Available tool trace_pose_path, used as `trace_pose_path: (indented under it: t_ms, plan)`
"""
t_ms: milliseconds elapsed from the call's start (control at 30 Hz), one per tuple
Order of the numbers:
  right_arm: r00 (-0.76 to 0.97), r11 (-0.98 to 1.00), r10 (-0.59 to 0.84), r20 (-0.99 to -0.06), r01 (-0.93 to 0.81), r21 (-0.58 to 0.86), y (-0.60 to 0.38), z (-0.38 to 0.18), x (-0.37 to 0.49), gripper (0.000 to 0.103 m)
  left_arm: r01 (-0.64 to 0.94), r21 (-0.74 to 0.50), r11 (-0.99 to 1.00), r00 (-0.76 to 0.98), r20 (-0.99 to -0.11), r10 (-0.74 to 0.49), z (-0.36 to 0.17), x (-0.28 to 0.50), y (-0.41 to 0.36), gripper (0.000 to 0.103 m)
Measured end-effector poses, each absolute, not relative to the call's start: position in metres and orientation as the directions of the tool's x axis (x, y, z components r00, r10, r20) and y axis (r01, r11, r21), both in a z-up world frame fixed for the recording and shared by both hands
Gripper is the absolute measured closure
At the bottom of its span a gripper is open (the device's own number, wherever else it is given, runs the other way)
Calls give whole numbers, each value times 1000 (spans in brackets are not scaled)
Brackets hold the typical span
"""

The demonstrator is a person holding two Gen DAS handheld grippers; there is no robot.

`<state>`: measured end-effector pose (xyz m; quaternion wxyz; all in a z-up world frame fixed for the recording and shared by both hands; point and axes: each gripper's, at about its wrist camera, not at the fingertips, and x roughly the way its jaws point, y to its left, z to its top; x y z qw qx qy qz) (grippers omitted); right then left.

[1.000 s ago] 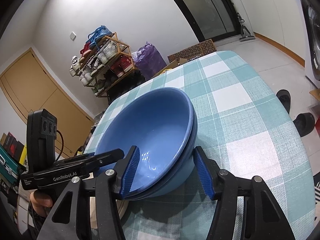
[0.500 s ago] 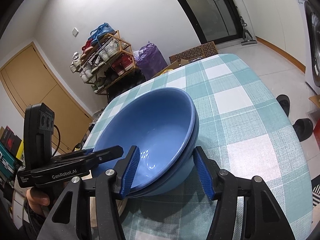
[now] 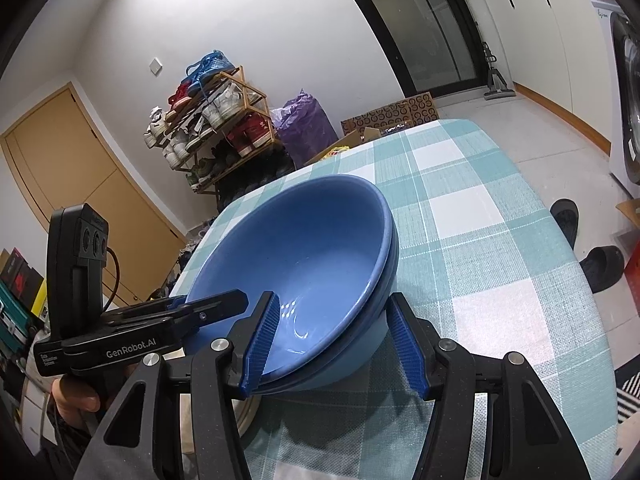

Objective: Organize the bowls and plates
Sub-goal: 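Close the left gripper on the bowl stack rim while the right gripper closes beside it, then lift the nested blue bowls with both grippers and carry them over the beige plates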

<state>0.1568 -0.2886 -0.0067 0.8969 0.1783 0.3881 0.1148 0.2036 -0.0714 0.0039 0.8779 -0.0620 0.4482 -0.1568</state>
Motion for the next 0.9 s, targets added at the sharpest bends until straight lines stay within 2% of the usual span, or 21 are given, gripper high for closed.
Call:
trace_pose_path:
  t_ms: [900]
  plan:
    - [700,910,381,-604,-165,381,-259,31,134,45,176,-219,960,640,-715,-281,41,163,-46,65]
